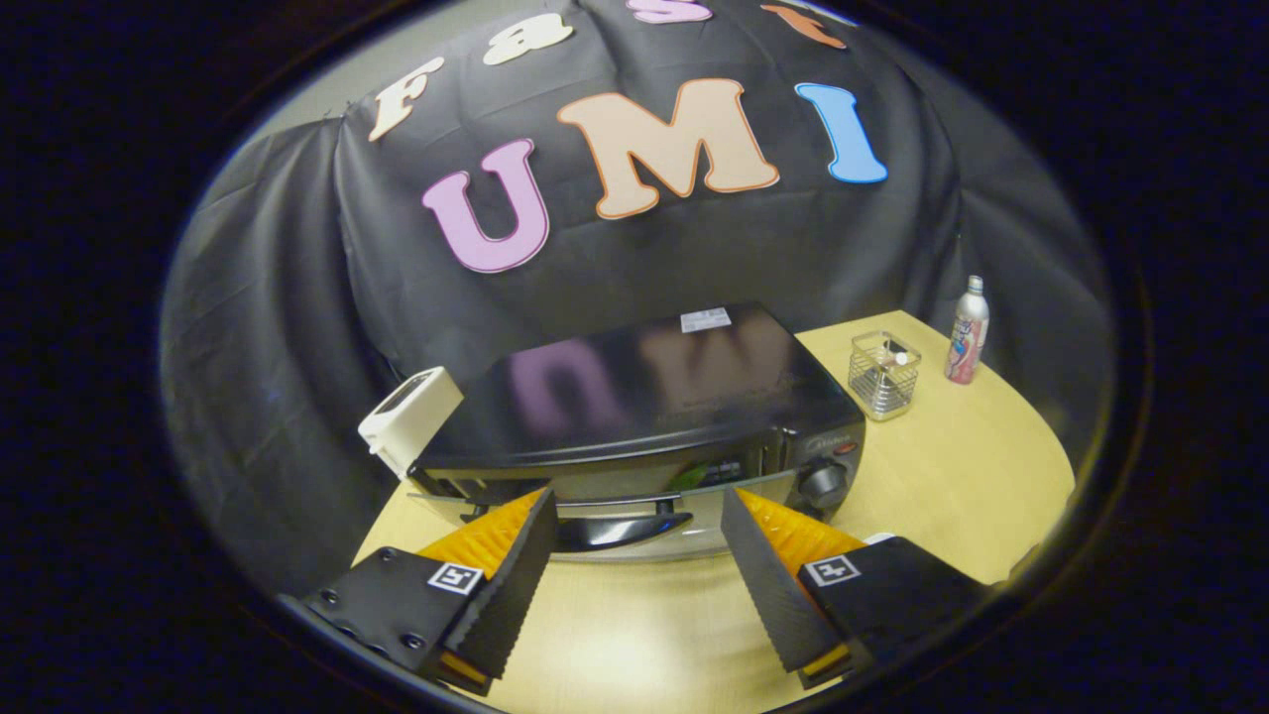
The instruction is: Open the toaster oven, put the food inside, and close the toaster oven door.
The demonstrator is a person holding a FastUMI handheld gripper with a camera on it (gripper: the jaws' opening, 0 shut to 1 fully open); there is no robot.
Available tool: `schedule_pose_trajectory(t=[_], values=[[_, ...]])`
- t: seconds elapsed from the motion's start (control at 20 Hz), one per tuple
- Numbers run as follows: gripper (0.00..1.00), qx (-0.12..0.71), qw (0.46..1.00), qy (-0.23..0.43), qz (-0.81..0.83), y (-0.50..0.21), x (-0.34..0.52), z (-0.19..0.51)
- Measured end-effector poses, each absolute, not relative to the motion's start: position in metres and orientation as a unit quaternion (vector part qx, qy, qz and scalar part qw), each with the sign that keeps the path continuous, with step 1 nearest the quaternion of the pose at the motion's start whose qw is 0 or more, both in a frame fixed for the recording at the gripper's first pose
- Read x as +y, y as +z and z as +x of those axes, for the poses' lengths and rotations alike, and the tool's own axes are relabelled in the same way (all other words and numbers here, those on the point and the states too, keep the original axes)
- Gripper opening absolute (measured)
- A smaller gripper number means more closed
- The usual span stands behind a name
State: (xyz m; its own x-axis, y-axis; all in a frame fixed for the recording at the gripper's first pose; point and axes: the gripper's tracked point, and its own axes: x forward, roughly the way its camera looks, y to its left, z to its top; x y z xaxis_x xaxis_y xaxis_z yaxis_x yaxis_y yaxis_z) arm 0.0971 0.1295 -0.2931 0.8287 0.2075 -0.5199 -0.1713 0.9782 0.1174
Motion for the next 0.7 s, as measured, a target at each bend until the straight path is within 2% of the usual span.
schedule_pose_trajectory(t=[0.5,0.7], values=[[1.0,0.266,0.959,0.094,0.011,-0.284,0.127,0.119],[0.98,0.234,0.966,0.108,-0.026,-0.235,0.124,0.117]])
